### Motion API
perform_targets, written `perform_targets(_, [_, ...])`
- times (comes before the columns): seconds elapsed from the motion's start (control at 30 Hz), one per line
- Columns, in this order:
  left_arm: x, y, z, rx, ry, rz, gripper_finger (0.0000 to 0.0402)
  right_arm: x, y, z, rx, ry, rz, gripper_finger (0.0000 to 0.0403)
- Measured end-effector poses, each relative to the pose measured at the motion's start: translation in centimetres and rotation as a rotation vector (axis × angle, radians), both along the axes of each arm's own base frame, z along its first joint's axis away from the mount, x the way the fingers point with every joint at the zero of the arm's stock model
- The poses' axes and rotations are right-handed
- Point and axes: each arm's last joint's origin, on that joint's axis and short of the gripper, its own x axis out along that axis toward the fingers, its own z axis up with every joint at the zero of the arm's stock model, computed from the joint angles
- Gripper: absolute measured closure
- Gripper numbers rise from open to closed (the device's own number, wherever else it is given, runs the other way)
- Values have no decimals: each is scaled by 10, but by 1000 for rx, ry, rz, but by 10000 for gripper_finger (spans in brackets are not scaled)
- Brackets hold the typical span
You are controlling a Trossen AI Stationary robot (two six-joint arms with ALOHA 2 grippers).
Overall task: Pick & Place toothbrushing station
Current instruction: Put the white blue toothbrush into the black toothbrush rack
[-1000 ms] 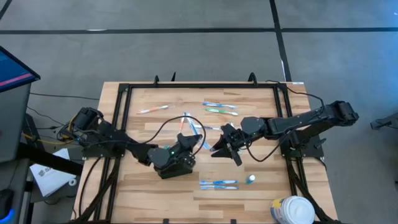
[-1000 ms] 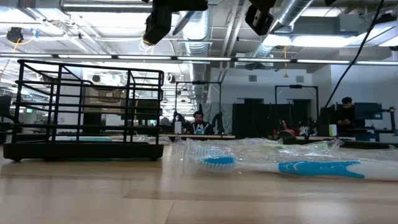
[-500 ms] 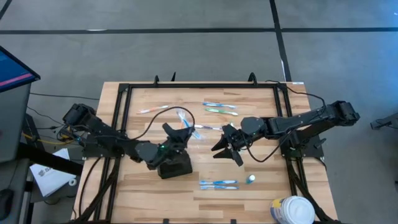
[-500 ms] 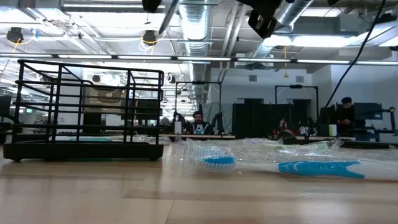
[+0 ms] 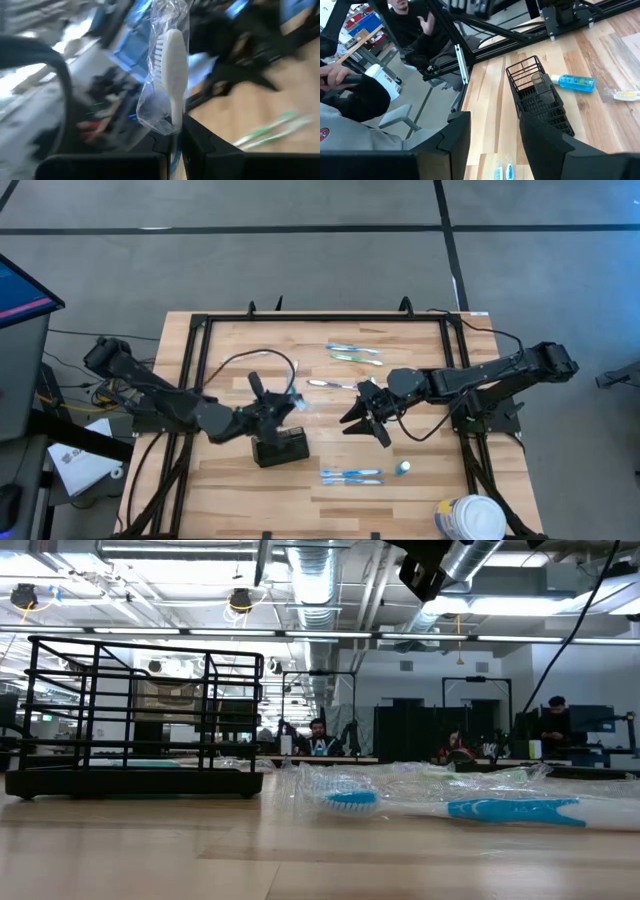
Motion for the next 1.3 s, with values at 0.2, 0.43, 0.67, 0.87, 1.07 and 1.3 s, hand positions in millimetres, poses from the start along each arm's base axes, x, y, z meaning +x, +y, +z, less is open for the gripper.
perform_targets(0.2, [-25, 8, 11, -239, 21, -250, 389, 0, 0, 0, -1, 4, 0, 241])
perform_targets(0.43, [-44, 12, 10, -426, 131, -429, 387, 0, 0, 0, 0, 1, 0, 247])
perform_targets(0.67, [-46, 9, -4, -548, 232, -507, 386, 0, 0, 0, 0, 0, 0, 253])
perform_targets(0.87, [-52, 10, -23, -656, 286, -535, 385, 0, 0, 0, 0, 0, 0, 255])
perform_targets(1.07, [-66, 11, -29, -720, 233, -611, 385, 0, 0, 0, 0, 0, 0, 253])
perform_targets(1.3, [-86, 15, -45, -740, 154, -688, 385, 0, 0, 0, -13, -8, 6, 259])
